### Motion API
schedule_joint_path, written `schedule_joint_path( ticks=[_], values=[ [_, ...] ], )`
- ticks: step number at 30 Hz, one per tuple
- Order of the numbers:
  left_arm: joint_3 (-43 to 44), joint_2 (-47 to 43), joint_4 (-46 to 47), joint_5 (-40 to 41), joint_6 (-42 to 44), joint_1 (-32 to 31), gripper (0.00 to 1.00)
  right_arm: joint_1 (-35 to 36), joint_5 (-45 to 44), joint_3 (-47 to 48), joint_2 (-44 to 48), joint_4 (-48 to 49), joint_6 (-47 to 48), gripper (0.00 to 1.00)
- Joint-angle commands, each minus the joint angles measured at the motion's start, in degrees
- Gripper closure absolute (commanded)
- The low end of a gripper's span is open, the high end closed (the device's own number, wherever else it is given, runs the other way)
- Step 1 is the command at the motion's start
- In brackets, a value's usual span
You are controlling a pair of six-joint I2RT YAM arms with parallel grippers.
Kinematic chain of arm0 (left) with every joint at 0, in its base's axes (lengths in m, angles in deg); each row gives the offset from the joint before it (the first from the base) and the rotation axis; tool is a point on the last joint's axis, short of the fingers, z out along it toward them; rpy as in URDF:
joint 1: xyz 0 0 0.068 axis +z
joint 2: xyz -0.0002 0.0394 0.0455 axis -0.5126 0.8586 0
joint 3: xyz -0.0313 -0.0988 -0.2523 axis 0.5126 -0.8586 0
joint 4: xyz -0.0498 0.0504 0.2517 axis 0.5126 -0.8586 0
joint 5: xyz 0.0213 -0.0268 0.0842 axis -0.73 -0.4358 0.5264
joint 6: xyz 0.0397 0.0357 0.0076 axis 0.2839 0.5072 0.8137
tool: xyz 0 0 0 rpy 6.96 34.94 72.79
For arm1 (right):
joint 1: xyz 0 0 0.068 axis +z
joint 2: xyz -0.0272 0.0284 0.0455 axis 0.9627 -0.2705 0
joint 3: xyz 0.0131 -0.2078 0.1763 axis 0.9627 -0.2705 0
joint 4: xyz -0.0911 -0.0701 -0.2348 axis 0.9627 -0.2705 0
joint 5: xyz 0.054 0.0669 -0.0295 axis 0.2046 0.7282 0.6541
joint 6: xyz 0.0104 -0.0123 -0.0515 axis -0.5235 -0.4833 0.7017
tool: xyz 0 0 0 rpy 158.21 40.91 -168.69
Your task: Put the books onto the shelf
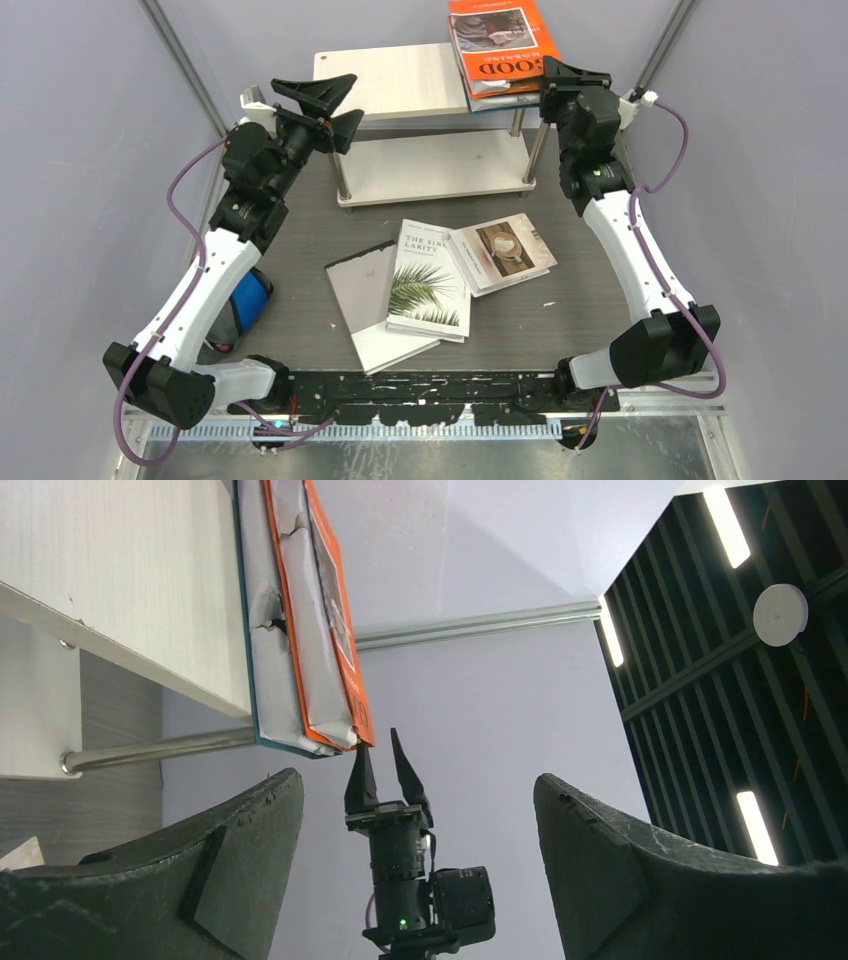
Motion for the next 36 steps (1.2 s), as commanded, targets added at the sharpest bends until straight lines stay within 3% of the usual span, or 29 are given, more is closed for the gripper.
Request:
schedule_joint_path(
  ticks=[1,18,28,36],
  values=[
    [0.92,-0.3,3.8,-1.29,-0.23,0.29,0.16,0.4,-0.51,-0.39,3.46,0.91,0.8,0.57],
    [1.52,-1.46,1.48,-1.22,1.58,0.29,0.15,0.38,1.83,-1.89,8.22,-1.82,2.83,0.56],
    [-3.85,-5.1,-4.45,-1.96,5.96,-2.83,0.16,0.39,4.29,-5.33,21.91,-20.11,11.53,0.56],
    [-7.5,-6.69,-10.71,0.02,11.79,-12.78,0.16,0.35,8.43,-21.22,35.96,-31.89,13.27,0.57]
  ],
)
